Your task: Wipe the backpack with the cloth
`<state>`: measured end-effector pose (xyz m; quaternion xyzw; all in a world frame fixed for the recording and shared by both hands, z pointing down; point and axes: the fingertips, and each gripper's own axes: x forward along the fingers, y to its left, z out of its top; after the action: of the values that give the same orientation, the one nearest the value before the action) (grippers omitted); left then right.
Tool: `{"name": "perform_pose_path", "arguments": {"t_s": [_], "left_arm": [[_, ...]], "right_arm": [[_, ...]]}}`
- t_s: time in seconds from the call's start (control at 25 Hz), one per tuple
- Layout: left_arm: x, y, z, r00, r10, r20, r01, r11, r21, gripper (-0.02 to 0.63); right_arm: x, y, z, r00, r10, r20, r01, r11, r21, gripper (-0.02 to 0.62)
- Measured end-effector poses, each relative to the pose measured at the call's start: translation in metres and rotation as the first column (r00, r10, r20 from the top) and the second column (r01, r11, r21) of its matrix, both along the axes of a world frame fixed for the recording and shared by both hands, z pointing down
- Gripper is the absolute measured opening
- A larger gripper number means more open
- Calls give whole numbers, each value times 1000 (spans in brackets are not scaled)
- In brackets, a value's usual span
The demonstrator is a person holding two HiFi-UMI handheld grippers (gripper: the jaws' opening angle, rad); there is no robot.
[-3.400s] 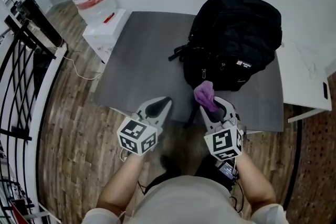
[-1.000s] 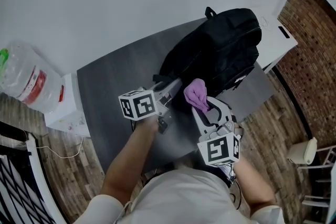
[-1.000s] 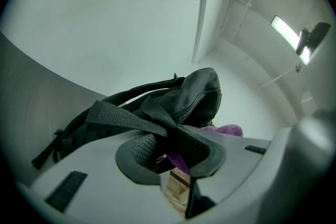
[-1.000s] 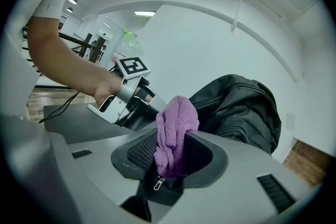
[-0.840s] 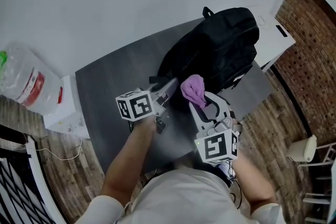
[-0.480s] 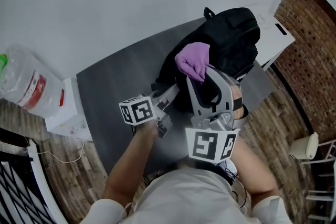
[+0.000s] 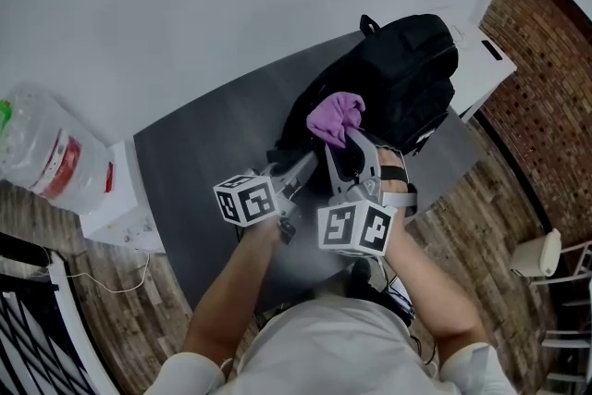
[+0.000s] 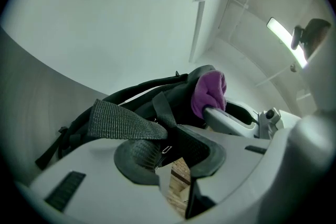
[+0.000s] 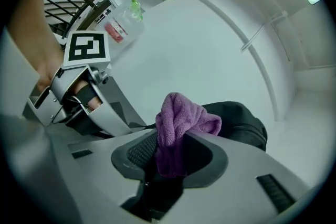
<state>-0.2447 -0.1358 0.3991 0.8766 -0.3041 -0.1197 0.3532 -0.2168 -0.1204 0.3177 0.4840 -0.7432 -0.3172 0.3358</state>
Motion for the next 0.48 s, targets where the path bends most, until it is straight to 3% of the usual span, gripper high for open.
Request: {"name": "perform_pose_path", "arguments": {"t_s": [0.48], "left_arm": [[-6, 13, 9, 1000, 20, 16, -21, 996, 87, 91]], "right_arm": [[-14, 8, 59, 999, -38, -21, 34, 983, -179, 137]]}}
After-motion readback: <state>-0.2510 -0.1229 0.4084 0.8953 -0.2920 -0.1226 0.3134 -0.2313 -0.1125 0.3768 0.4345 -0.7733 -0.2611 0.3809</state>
